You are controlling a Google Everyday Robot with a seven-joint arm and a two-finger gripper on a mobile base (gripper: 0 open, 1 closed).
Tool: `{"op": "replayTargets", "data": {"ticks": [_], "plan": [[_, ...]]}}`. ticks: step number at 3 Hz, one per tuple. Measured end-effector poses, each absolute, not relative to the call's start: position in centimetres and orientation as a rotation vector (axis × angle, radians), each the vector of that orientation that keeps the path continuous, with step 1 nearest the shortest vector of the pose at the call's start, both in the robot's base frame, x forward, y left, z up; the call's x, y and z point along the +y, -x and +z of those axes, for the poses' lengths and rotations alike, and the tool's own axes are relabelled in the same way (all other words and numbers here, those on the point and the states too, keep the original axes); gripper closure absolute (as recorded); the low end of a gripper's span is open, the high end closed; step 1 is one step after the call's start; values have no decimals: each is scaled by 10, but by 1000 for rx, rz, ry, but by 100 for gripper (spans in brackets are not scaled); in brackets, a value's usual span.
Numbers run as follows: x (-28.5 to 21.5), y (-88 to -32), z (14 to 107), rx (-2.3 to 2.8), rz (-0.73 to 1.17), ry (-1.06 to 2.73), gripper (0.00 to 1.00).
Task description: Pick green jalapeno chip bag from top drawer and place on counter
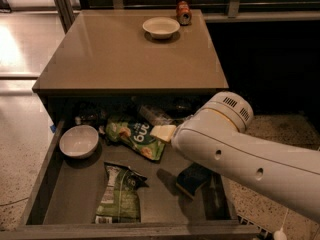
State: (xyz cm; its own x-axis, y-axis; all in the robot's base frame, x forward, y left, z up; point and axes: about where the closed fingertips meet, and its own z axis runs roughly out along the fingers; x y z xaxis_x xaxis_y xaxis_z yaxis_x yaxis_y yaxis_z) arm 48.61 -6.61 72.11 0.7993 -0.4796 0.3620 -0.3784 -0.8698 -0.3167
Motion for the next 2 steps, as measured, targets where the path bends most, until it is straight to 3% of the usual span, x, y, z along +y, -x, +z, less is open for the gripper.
{"op": "replayTargets", "data": {"ticks": [2], "plan": [[-82, -492, 738, 664, -590, 2704, 0]]}}
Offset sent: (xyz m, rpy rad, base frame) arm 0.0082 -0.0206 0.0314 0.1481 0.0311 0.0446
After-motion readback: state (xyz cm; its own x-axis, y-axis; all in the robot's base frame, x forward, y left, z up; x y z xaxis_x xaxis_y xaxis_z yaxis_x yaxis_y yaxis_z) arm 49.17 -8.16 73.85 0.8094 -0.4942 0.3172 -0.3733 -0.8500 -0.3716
